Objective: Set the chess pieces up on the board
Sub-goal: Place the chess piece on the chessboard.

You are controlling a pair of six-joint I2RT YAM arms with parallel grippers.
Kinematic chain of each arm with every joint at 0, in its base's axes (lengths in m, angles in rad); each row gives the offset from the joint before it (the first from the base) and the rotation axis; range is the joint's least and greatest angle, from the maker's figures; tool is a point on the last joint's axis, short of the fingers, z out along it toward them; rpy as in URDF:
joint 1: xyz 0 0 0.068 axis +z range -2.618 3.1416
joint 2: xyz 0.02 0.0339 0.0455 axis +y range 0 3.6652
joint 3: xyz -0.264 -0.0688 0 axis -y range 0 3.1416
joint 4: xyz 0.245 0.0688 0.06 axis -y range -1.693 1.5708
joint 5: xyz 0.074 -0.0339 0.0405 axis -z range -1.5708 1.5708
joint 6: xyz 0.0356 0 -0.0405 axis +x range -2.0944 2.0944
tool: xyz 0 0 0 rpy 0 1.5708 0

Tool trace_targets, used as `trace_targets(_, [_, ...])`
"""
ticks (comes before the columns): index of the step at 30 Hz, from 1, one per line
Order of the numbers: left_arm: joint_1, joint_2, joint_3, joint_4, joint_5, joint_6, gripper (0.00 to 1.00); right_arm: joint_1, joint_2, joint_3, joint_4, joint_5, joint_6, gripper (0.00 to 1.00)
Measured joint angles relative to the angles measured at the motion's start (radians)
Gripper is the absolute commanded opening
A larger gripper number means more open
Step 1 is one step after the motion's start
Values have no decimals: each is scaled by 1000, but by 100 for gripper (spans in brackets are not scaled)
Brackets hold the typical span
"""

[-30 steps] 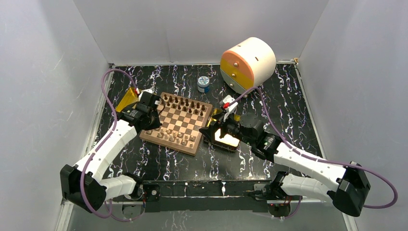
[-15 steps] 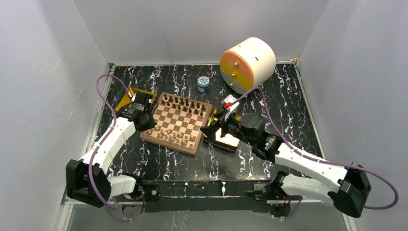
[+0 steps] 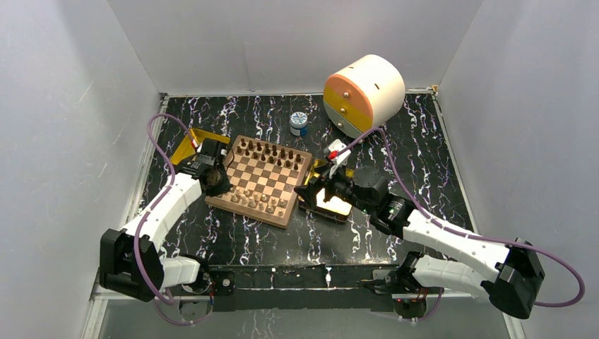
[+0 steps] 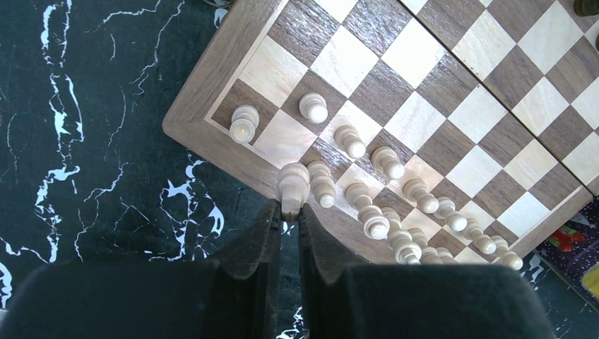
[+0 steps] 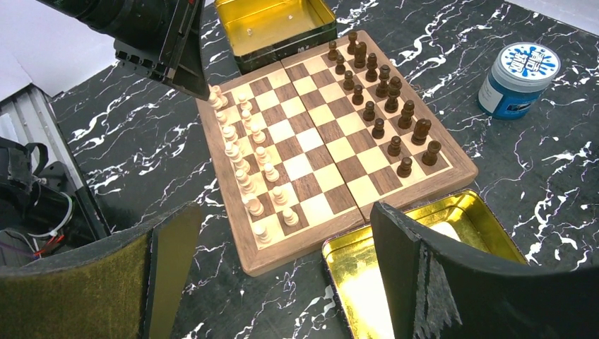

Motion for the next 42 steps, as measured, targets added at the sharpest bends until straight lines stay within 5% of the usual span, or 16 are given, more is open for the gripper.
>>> trace_targets(42, [0, 90, -49, 79, -2, 60, 0, 0, 51, 3, -9, 2, -19, 99])
